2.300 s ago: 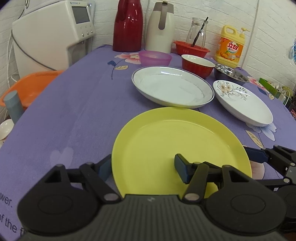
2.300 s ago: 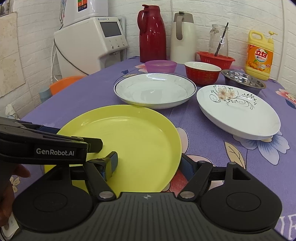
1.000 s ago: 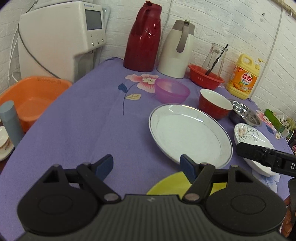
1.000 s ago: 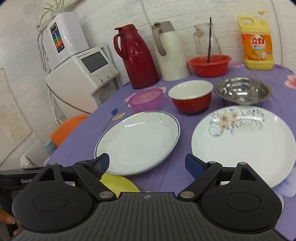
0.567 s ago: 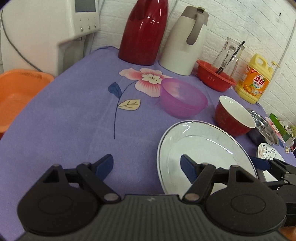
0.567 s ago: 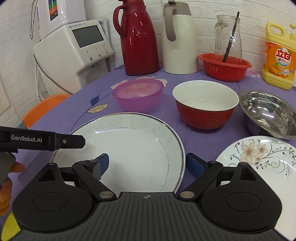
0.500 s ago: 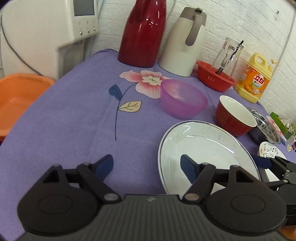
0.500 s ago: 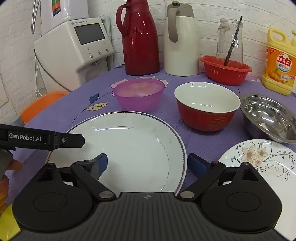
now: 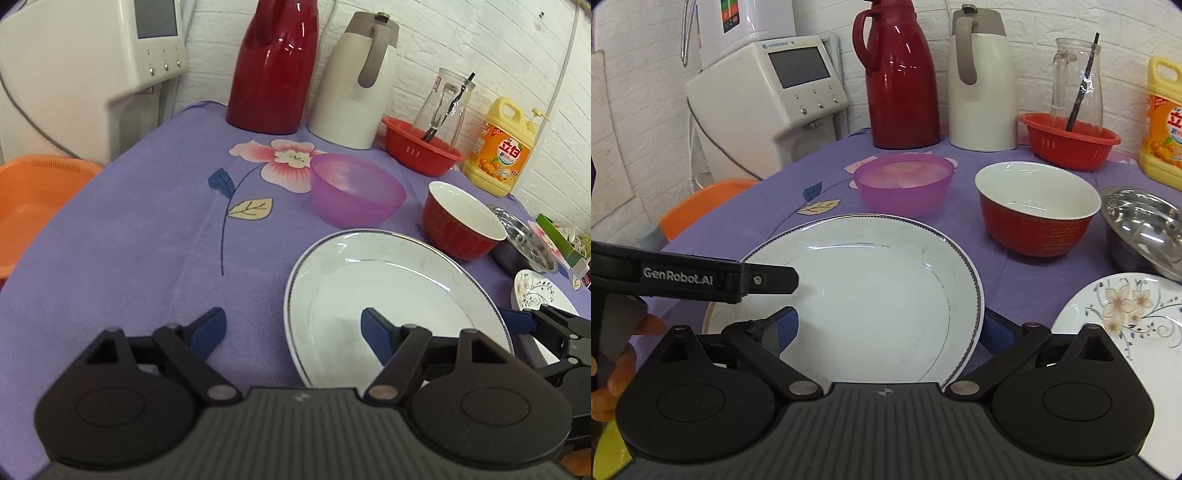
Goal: Organize plates and bowls
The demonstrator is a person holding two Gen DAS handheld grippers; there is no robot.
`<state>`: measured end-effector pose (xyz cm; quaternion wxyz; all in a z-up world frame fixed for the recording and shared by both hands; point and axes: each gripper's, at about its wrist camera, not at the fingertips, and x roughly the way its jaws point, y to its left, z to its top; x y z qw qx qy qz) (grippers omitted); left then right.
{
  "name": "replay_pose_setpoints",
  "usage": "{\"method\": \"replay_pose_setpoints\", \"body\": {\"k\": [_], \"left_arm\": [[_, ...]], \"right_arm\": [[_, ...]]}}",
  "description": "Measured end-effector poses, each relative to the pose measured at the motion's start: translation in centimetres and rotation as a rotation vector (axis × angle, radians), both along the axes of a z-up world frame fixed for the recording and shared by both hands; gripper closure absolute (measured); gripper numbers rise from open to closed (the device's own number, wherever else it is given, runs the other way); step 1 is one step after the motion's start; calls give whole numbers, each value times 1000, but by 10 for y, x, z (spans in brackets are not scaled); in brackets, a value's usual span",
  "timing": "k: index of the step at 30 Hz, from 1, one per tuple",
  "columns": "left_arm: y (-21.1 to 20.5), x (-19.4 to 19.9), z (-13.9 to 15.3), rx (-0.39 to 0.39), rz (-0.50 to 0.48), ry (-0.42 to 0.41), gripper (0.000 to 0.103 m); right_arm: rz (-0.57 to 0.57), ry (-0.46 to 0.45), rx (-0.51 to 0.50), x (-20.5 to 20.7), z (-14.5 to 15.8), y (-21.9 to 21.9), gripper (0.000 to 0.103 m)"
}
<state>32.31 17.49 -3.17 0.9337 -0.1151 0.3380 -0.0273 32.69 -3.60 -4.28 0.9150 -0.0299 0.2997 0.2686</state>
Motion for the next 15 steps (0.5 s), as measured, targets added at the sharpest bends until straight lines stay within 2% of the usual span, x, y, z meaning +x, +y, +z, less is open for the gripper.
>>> {"method": "replay_pose_setpoints", "body": {"k": [5,11,13,15], "left_arm": [[0,0,0,-7,-31,-1,29],[-5,-1,-1,4,-81,-2,33],[-8,-1,-1,10,-100,-6,41],[-12,-1,-1,23,-125,-12,56]], "right_arm": [[2,-15,-94,-5,-4,8,0],[19,6,-96,-6,-2,5,0],[25,3,-88,-6,-3,4,0],[13,-6,-78,-7,-3,3,0]]}}
